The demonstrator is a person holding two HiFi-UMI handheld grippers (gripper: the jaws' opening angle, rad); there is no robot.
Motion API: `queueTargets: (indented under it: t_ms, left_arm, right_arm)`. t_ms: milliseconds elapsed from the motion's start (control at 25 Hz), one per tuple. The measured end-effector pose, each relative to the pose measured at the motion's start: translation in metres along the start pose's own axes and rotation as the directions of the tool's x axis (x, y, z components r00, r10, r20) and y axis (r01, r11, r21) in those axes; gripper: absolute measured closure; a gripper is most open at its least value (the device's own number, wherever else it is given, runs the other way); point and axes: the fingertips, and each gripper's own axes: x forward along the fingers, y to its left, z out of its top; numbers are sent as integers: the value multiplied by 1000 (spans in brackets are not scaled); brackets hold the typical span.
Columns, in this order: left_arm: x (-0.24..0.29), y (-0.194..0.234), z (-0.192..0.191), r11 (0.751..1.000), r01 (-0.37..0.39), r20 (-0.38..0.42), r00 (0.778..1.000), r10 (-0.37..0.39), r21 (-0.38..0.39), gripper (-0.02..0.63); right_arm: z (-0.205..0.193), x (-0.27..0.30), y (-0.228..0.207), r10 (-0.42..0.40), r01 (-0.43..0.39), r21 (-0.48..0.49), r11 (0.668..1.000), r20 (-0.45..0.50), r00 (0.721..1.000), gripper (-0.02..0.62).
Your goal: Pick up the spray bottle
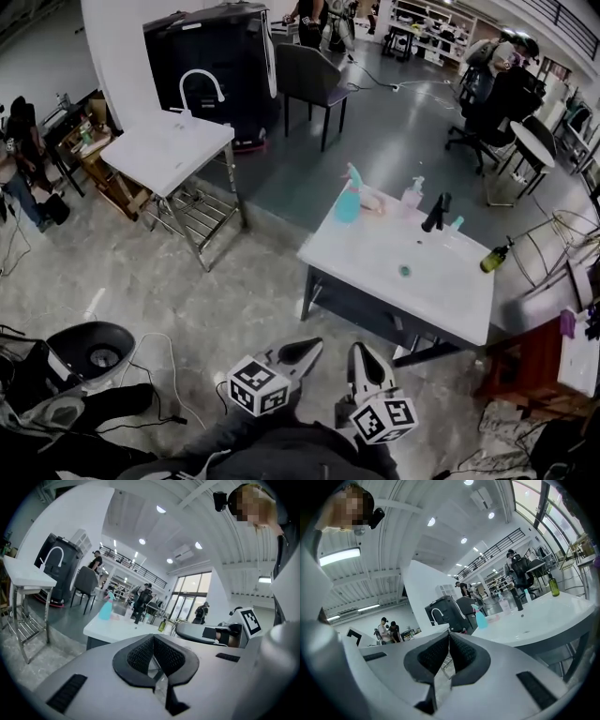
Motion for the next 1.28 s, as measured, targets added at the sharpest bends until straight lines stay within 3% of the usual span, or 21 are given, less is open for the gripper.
queueTargets:
  t_ms: [800, 1280]
  left_arm:
    - [74, 125, 72, 999, 32, 19, 999, -32, -14, 603]
    - [104, 171, 71, 996, 74, -10, 997, -75, -39, 603]
  right_arm:
    - [27, 167, -20, 41, -40, 14, 999, -33, 999, 584]
    - [18, 209, -39, -11, 12, 18, 1000, -35, 999, 583]
